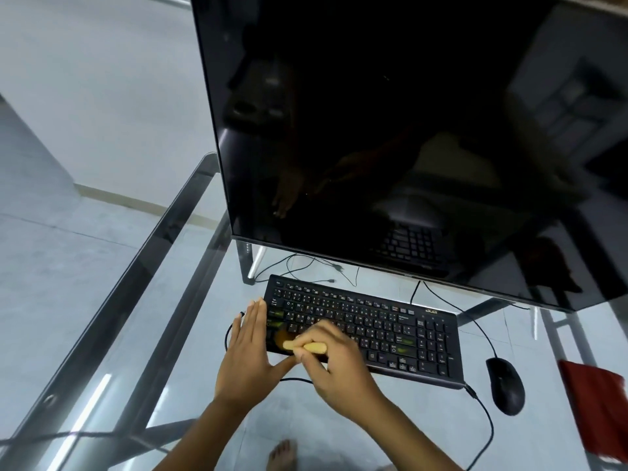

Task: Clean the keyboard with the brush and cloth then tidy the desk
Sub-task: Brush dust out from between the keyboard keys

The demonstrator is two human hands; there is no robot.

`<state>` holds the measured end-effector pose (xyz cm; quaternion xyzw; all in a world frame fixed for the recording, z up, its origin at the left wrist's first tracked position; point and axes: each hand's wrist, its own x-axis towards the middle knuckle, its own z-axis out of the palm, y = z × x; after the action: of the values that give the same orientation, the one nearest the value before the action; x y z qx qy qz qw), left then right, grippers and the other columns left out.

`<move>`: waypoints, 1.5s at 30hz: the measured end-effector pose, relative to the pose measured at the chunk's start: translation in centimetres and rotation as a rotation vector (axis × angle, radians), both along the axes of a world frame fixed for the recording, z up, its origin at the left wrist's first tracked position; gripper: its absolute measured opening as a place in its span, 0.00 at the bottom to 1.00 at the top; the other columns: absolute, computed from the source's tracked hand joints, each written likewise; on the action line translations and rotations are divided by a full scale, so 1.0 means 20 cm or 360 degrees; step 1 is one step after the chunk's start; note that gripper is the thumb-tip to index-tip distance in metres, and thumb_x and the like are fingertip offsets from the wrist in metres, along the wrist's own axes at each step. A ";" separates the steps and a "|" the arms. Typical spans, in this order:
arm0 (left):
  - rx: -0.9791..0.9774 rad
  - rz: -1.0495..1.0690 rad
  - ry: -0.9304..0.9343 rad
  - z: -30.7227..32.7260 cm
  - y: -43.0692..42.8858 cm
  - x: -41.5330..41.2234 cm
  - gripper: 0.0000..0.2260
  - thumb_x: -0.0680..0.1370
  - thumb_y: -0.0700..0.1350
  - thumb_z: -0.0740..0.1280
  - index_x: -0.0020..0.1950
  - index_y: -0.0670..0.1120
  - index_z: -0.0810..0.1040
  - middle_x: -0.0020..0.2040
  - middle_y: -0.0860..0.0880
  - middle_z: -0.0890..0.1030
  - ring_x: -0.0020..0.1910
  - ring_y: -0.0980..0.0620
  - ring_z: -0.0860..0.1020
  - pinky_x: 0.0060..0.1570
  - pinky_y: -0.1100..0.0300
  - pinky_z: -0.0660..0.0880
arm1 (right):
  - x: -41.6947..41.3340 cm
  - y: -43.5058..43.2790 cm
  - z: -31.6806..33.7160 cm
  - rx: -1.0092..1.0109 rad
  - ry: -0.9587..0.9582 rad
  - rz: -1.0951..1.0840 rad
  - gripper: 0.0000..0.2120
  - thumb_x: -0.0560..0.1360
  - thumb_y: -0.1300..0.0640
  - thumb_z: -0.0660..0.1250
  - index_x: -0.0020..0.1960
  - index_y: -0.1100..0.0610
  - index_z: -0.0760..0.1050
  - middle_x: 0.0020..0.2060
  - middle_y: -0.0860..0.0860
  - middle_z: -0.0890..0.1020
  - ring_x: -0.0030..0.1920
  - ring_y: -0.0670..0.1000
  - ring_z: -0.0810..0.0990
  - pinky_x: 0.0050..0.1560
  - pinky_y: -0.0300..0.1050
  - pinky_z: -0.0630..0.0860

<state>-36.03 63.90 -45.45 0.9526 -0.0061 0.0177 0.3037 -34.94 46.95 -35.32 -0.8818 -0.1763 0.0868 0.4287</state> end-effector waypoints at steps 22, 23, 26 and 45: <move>-0.0147 0.0101 0.0080 0.02 -0.01 0.00 0.50 0.68 0.73 0.64 0.79 0.49 0.46 0.79 0.52 0.54 0.77 0.53 0.49 0.71 0.55 0.58 | 0.40 0.06 0.10 0.0110 0.0061 -0.0632 0.06 0.78 0.60 0.66 0.44 0.51 0.77 0.43 0.43 0.80 0.38 0.39 0.76 0.36 0.25 0.68; -0.0156 0.0107 0.0092 0.02 -0.01 0.00 0.50 0.68 0.74 0.64 0.79 0.50 0.45 0.79 0.52 0.54 0.77 0.52 0.50 0.71 0.53 0.60 | 0.41 0.08 0.10 0.0151 0.0108 -0.0581 0.06 0.78 0.60 0.66 0.44 0.50 0.77 0.40 0.42 0.81 0.37 0.39 0.77 0.35 0.26 0.68; -0.0159 0.0119 0.0116 0.01 0.00 0.00 0.50 0.68 0.74 0.63 0.79 0.52 0.44 0.79 0.53 0.54 0.78 0.49 0.54 0.69 0.50 0.66 | 0.42 0.16 0.08 0.0006 0.0332 -0.0311 0.06 0.78 0.59 0.66 0.45 0.51 0.78 0.38 0.41 0.83 0.37 0.39 0.78 0.35 0.29 0.70; -0.0102 0.0103 0.0081 0.00 0.01 0.01 0.51 0.68 0.74 0.64 0.79 0.48 0.46 0.79 0.52 0.56 0.77 0.48 0.57 0.71 0.49 0.65 | 0.29 -0.19 0.04 0.0136 0.0208 -0.0702 0.07 0.77 0.62 0.66 0.45 0.51 0.79 0.38 0.49 0.85 0.36 0.48 0.82 0.35 0.39 0.76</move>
<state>-35.91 64.01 -45.55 0.9422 0.0330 0.0036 0.3334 -29.18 43.15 -34.44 -0.8725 0.0453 0.0402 0.4849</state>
